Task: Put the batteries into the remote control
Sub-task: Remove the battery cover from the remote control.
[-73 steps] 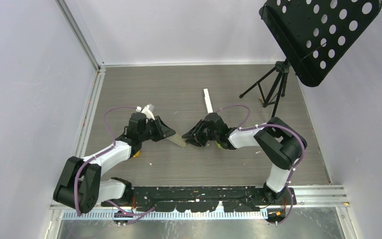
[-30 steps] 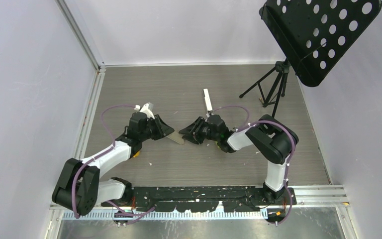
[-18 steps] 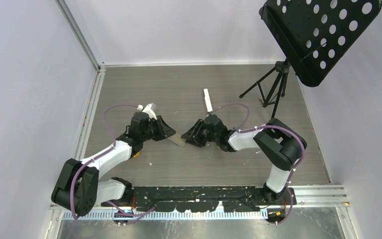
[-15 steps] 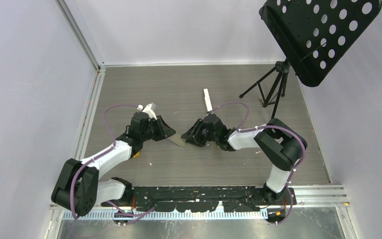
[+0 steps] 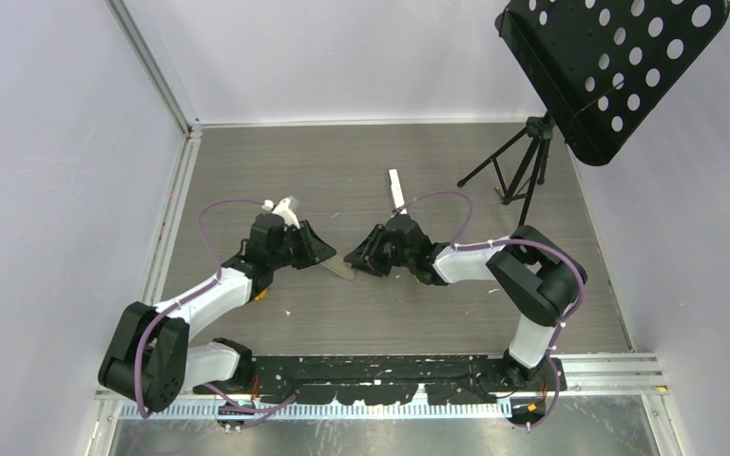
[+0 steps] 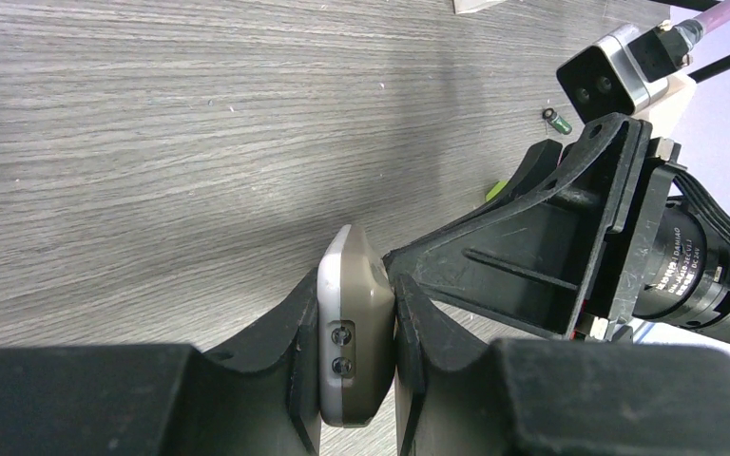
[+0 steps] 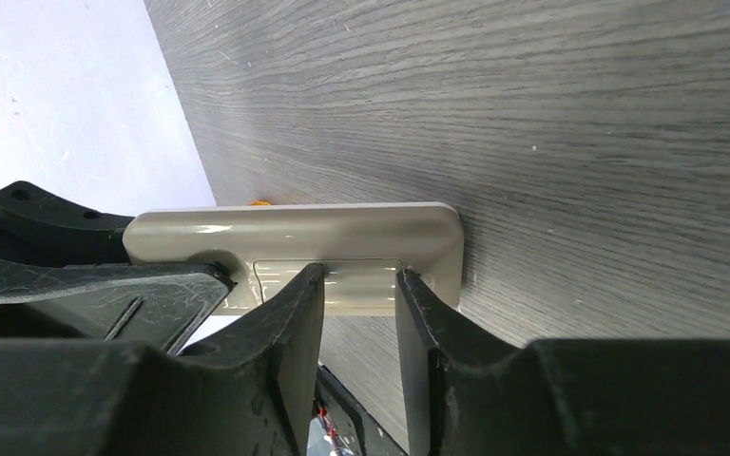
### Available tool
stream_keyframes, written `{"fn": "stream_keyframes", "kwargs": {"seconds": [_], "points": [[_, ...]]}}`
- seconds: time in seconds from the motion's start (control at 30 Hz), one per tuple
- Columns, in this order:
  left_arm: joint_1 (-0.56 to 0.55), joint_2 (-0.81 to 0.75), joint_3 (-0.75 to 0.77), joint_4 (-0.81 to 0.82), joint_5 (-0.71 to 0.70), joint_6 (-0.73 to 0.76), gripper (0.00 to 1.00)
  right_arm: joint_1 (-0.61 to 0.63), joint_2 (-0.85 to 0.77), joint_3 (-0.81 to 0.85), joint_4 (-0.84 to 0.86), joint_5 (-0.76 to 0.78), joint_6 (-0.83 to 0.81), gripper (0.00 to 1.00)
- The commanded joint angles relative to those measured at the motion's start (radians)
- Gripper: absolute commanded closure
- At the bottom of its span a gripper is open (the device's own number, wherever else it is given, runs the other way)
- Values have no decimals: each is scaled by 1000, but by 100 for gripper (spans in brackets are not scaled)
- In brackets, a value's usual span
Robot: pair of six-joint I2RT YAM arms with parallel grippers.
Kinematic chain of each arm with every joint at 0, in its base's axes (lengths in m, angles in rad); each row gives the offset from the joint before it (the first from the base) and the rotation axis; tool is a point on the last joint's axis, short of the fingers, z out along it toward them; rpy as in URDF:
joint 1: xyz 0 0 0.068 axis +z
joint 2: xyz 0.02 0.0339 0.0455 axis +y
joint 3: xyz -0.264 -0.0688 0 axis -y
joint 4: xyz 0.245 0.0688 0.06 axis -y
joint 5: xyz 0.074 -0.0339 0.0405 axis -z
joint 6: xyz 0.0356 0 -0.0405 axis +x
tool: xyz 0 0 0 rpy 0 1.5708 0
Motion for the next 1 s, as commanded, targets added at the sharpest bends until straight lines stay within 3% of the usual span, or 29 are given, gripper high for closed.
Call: {"fn": "stream_keyframes", "kwargs": {"seconds": [0.0, 0.4, 0.63, 0.97], "points": [[-8, 31, -10, -125, -11, 47, 100, 12, -10, 30, -43, 38, -23, 59], [-8, 35, -10, -118, 0, 43, 100, 13, 11, 40, -42, 33, -31, 56], [-8, 33, -16, -118, 3, 42, 100, 13, 11, 54, -50, 39, -39, 69], [-8, 31, -18, -119, 3, 42, 100, 13, 25, 54, -108, 58, -38, 63]]}}
